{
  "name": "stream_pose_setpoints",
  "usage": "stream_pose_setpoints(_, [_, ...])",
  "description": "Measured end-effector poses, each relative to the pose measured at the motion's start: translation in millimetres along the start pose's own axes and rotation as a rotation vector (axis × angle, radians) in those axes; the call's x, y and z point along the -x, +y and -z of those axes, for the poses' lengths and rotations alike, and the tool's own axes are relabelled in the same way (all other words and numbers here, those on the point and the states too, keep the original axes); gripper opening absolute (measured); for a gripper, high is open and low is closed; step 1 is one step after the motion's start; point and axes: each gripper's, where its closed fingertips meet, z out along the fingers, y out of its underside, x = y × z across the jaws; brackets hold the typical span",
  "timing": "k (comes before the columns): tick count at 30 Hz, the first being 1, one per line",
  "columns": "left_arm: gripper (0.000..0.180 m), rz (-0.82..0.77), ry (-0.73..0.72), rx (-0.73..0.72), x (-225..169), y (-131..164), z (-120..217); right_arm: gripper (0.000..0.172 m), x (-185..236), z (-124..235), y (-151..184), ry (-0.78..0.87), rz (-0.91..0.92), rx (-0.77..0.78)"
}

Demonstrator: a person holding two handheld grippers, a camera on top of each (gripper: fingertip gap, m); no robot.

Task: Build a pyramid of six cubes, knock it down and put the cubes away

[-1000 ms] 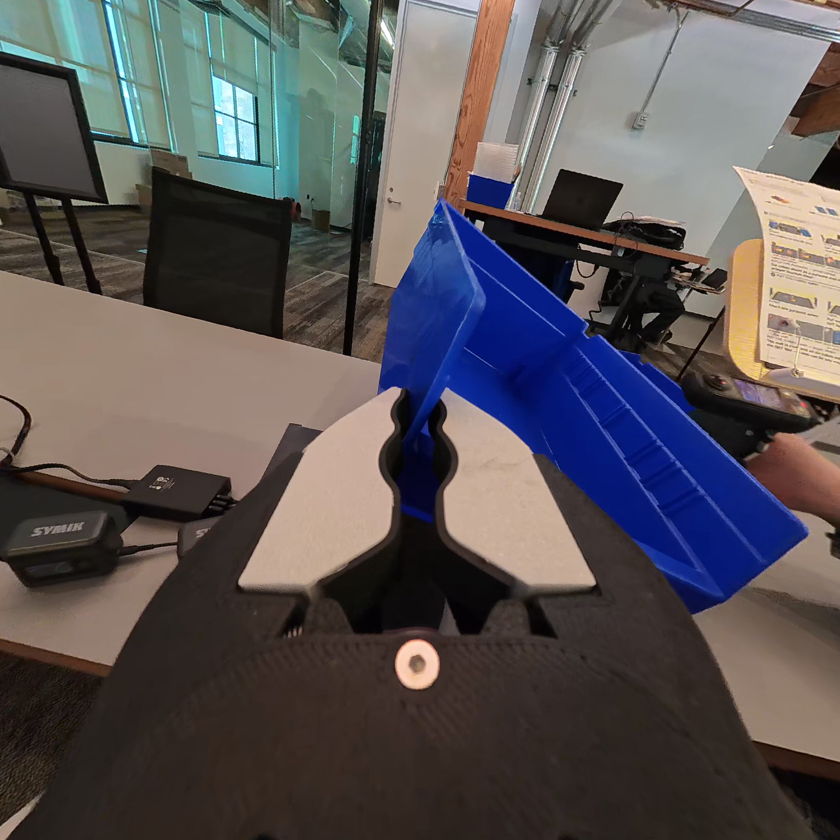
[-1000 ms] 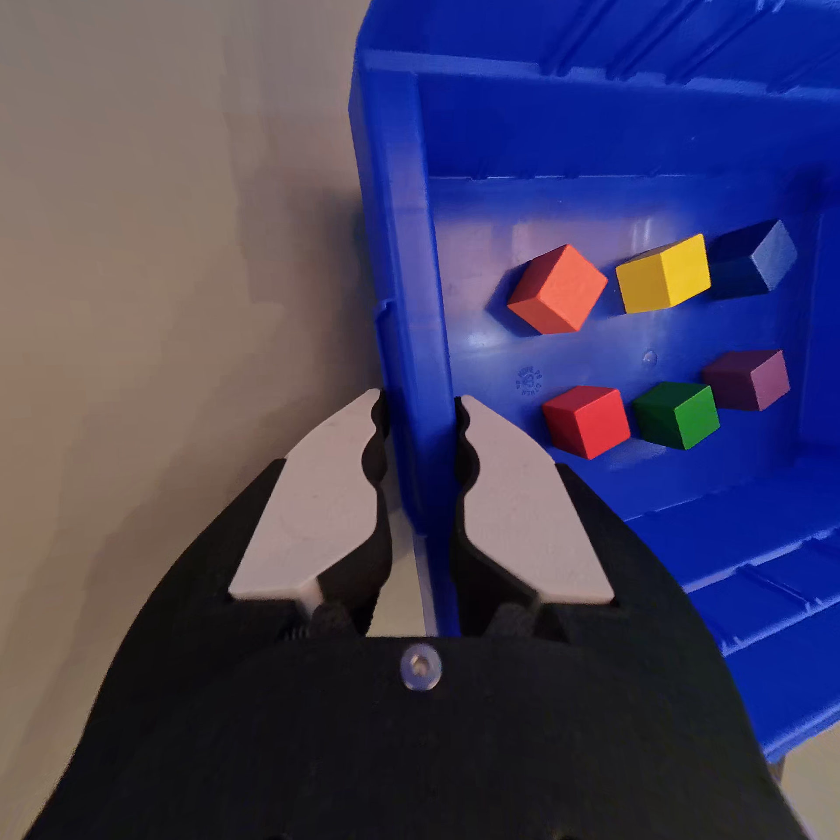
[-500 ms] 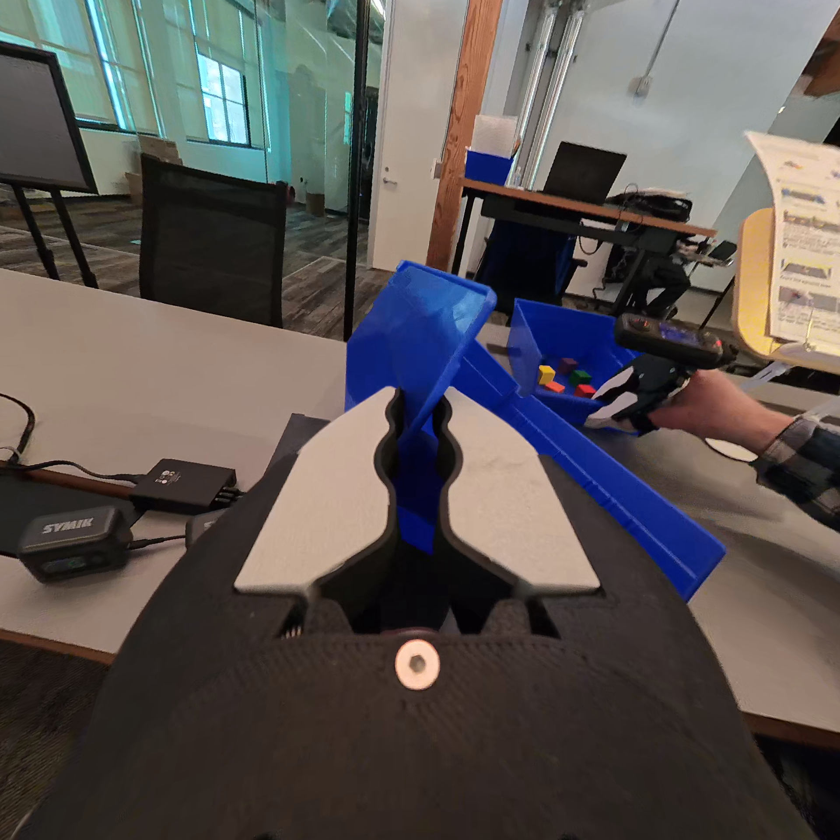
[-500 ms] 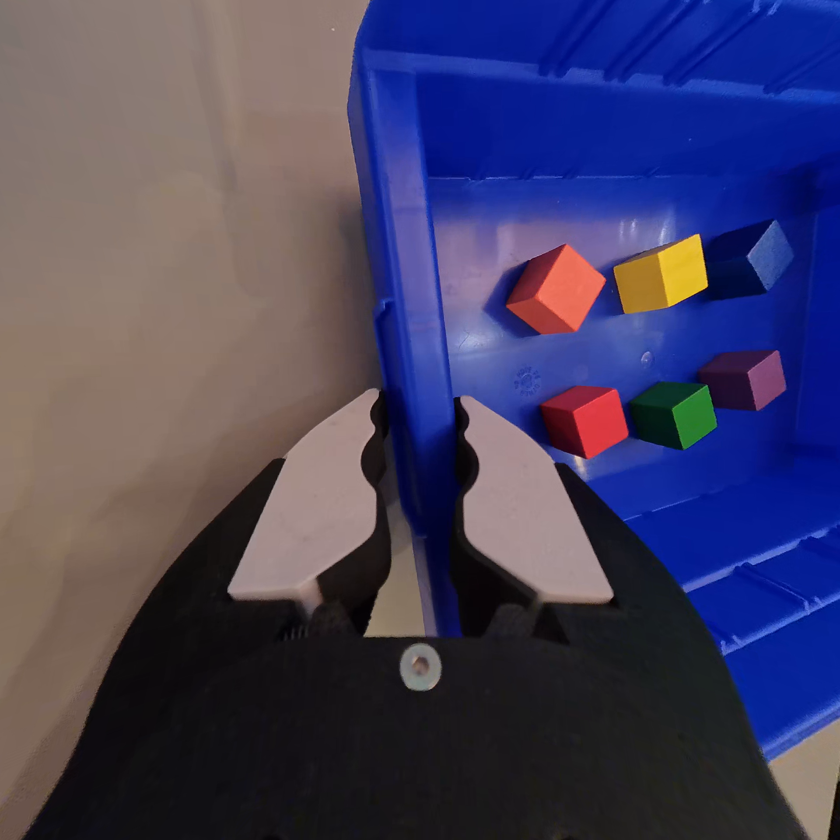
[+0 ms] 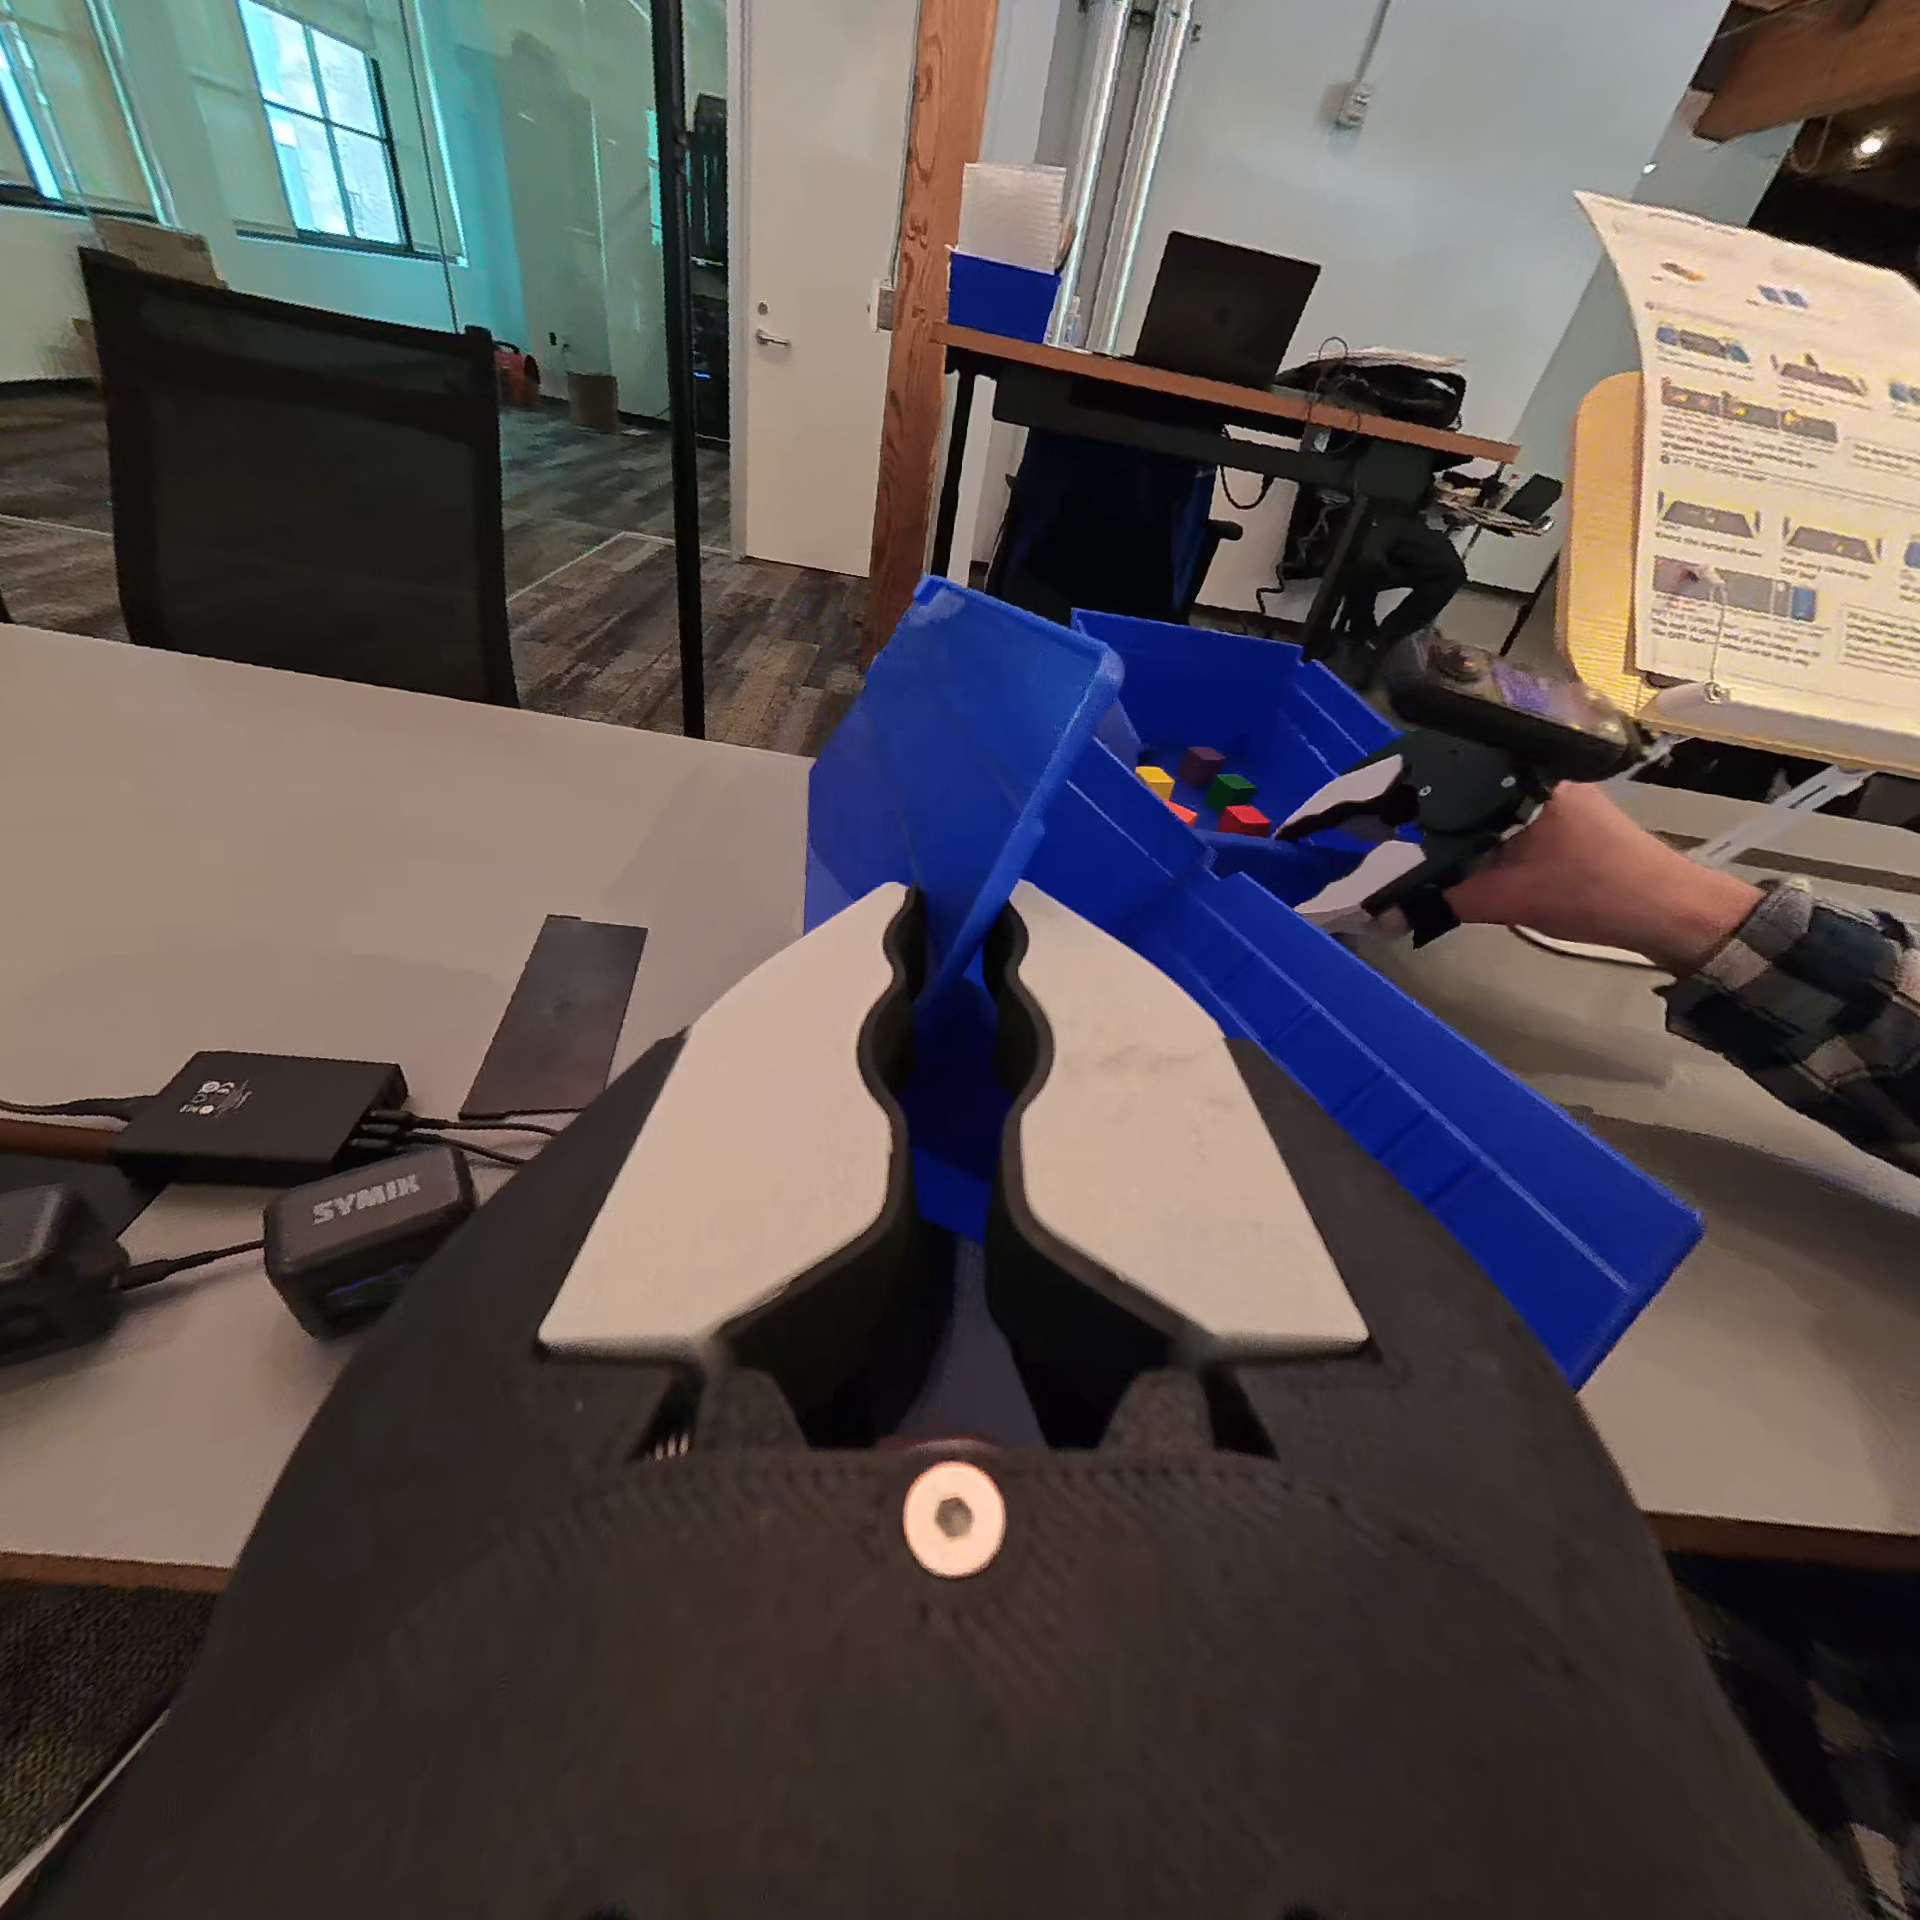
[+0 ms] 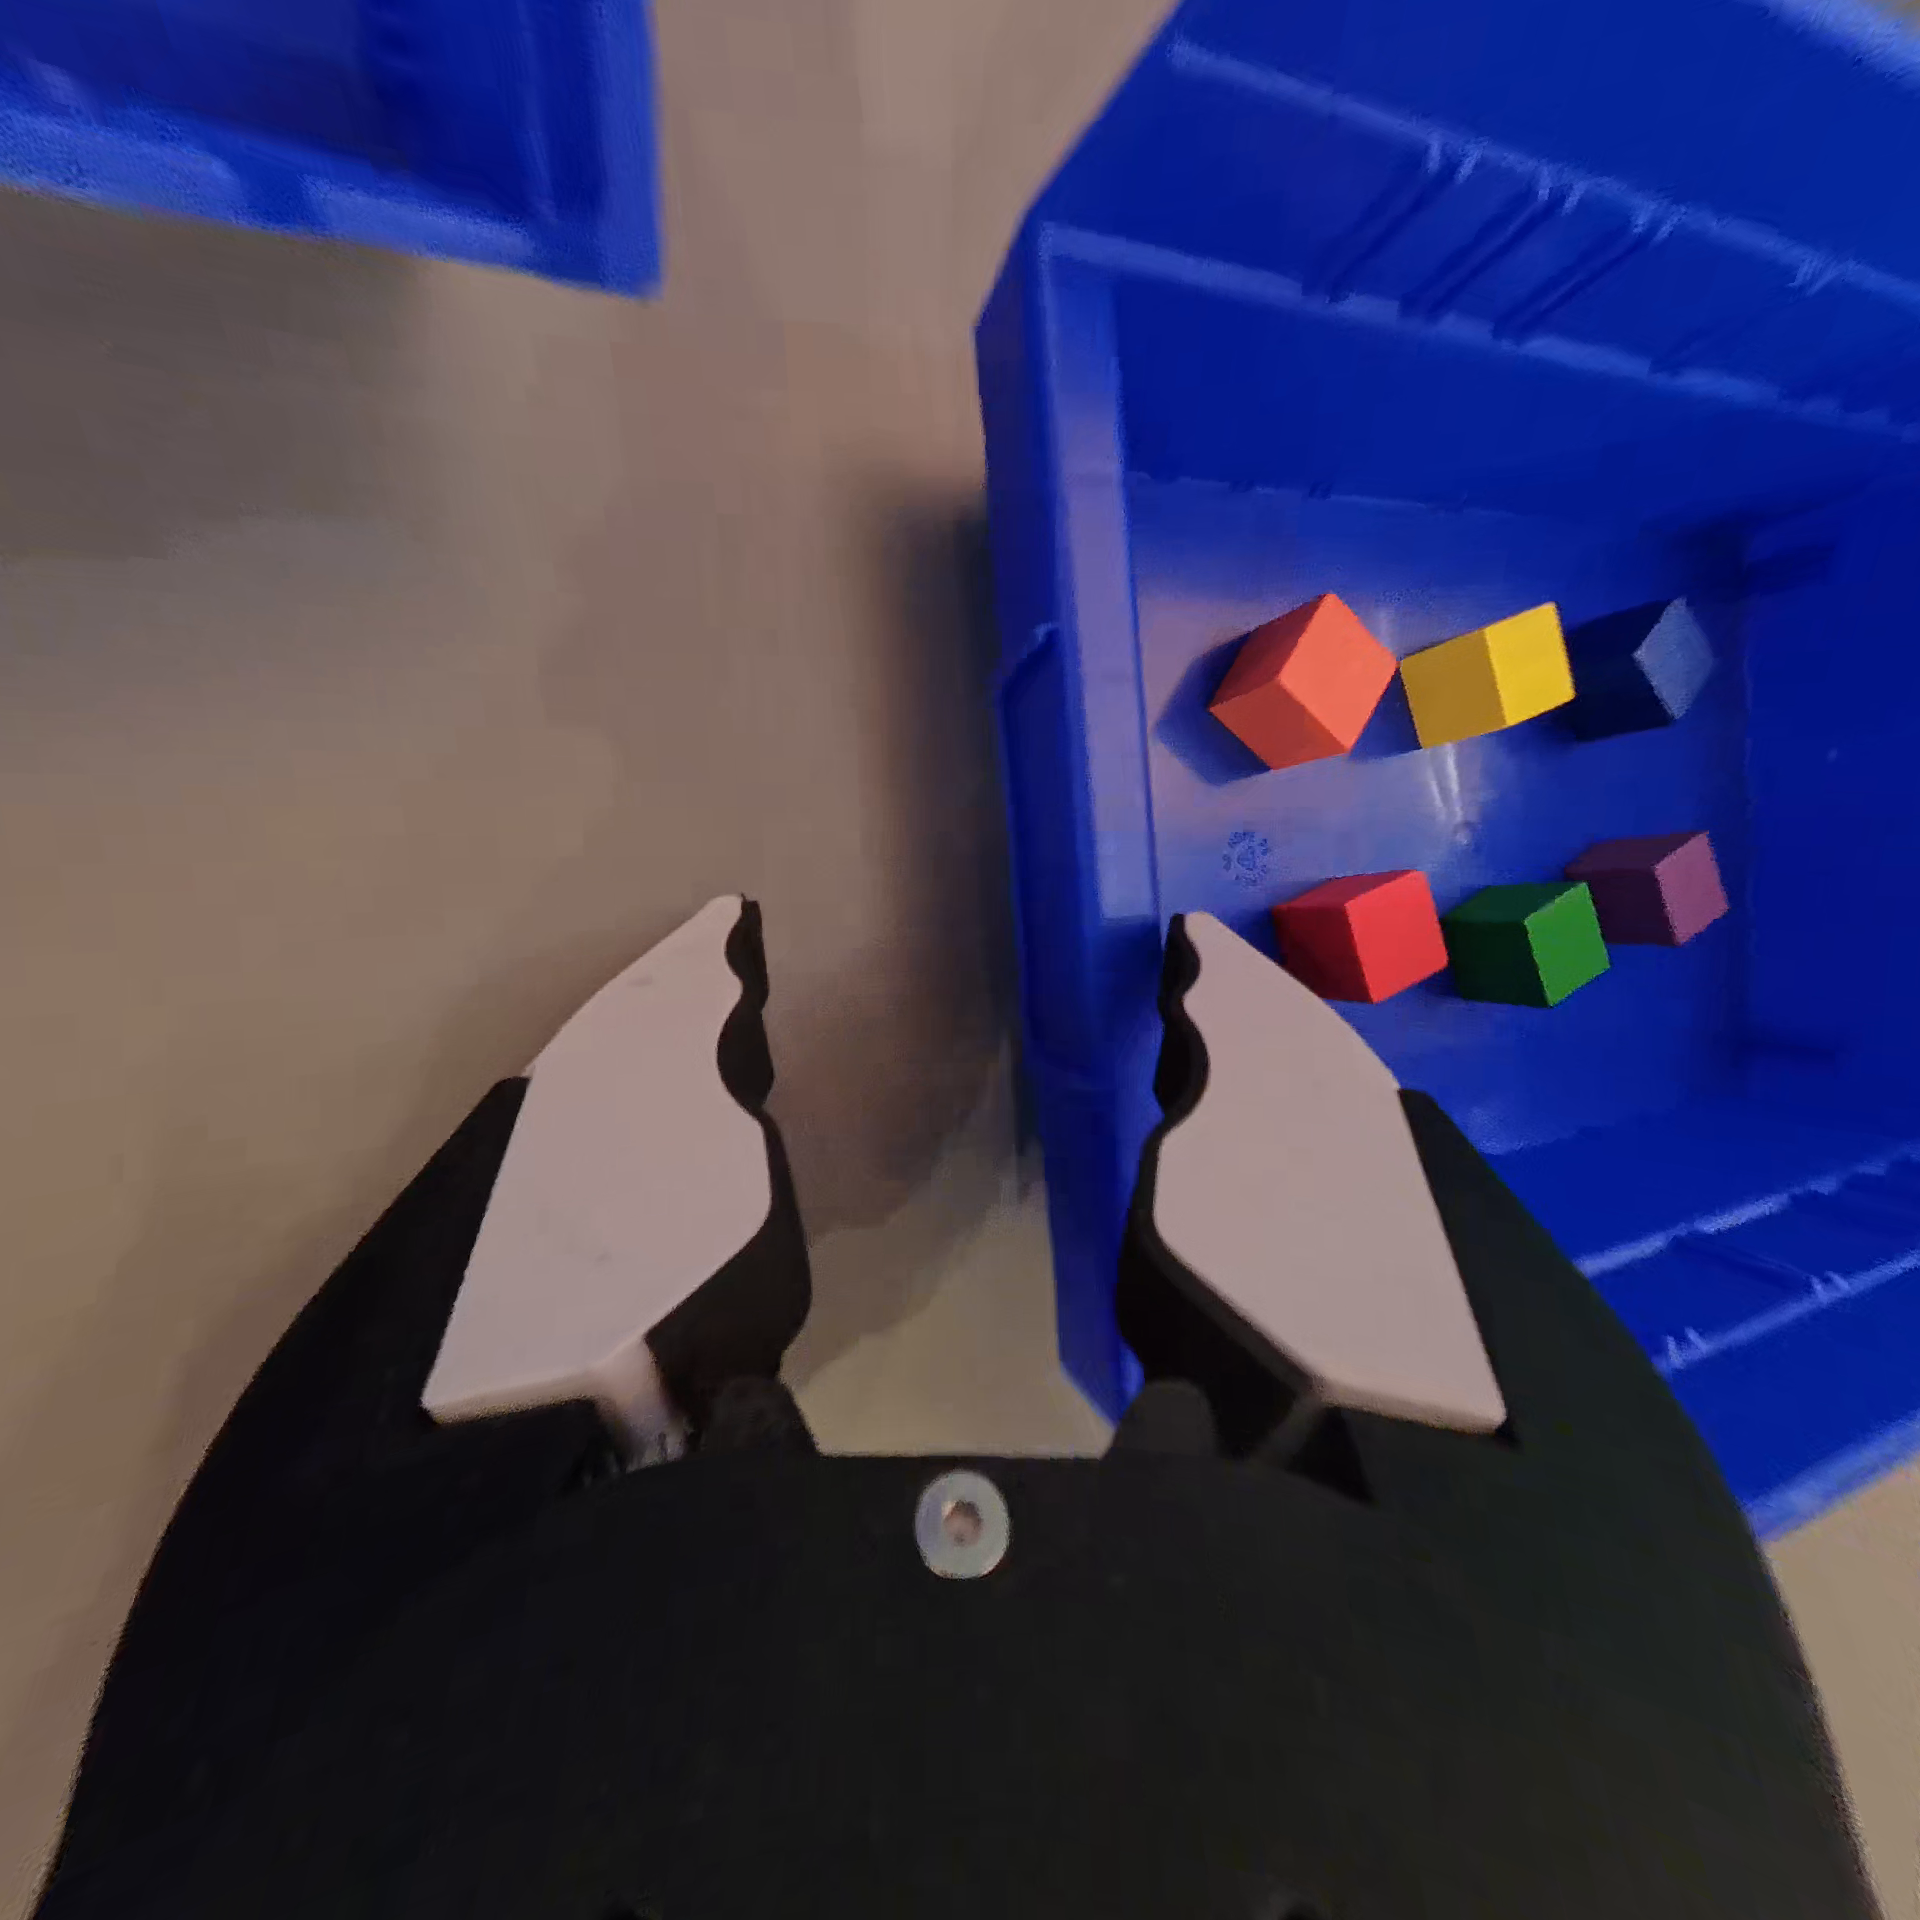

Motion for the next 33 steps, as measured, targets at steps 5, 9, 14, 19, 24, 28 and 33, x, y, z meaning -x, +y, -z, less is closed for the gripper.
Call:
stream_pose_setpoints(5, [0.011,-0.001,0.06,0.017,-20,7,9,0.063,26,66,-2,-0.023,0.009,-0.18])
stream_pose_setpoints(9, [0.011,-0.004,0.142,0.033,-45,16,17,0.055,57,130,11,-0.086,0.004,-0.288])
stream_pose_setpoints(14, [0.01,-0.015,0.269,0.065,-82,30,21,0.047,86,197,47,-0.118,-0.017,-0.33])
stream_pose_setpoints(19, [0.009,-0.018,0.414,0.101,-131,49,8,0.049,113,249,101,-0.089,-0.051,-0.333])
stream_pose_setpoints(24, [0.007,-0.009,0.562,0.166,-190,76,-28,0.048,131,292,162,-0.02,-0.142,-0.322])
stream_pose_setpoints(28, [0.006,0.01,0.664,0.227,-242,97,-68,0.049,145,318,213,0.042,-0.237,-0.294])
stream_pose_setpoints(33, [0.005,-0.012,0.761,0.33,-317,122,-115,0.055,182,347,235,0.075,-0.317,-0.362])
